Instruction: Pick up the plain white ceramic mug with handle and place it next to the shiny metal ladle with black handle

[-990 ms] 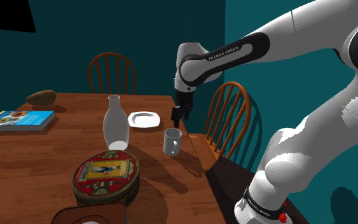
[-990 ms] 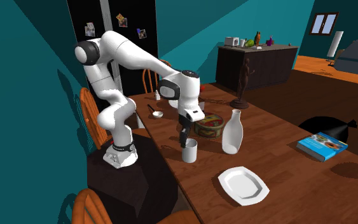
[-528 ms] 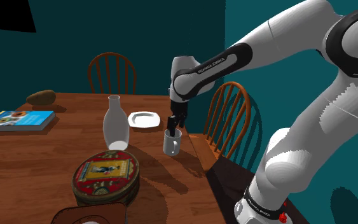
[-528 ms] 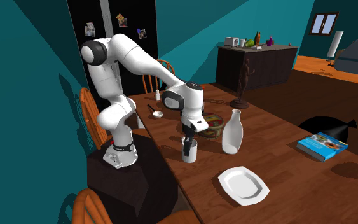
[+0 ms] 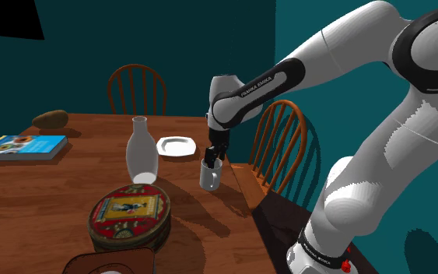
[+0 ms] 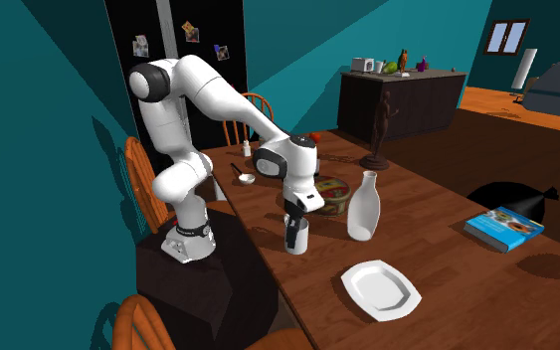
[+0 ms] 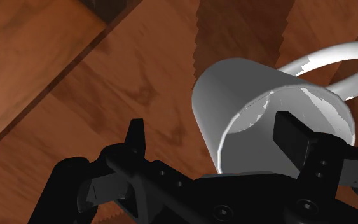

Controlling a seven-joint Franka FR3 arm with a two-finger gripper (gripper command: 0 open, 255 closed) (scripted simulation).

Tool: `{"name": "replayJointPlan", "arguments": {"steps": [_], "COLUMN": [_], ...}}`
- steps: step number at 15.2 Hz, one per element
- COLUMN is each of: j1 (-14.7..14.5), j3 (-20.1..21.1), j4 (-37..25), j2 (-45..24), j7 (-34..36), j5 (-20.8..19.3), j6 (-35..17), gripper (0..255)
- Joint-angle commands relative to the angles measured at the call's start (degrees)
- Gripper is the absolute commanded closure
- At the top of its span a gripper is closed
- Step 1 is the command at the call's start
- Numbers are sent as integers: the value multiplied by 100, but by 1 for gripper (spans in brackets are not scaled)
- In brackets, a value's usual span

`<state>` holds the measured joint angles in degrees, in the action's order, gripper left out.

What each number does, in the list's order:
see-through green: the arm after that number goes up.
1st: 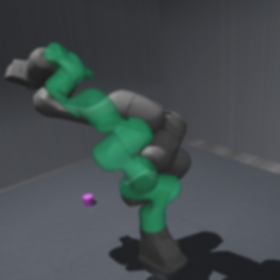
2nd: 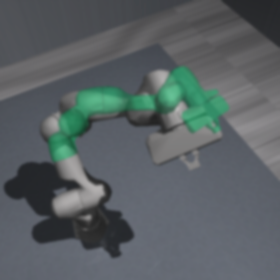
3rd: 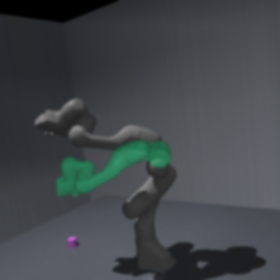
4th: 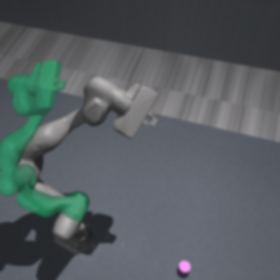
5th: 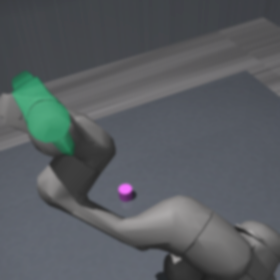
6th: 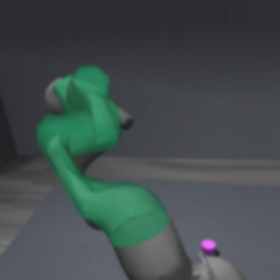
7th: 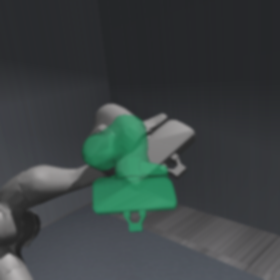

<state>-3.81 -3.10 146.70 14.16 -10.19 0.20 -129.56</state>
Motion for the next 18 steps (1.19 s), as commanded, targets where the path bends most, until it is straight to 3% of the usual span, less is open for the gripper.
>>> {"name": "replayJointPlan", "arguments": {"steps": [1,2,3,12,18], "j1": [0,0,0,0,5], "j3": [0,0,0,0,9], "j4": [2,2,2,2,-229], "j2": [-1,-1,-1,-1,295], "j7": [0,0,0,0,20], "j5": [0,0,0,0,-16], "j6": [-4,-4,-4,-4,523], "gripper": [0,0,255,255,255]}}
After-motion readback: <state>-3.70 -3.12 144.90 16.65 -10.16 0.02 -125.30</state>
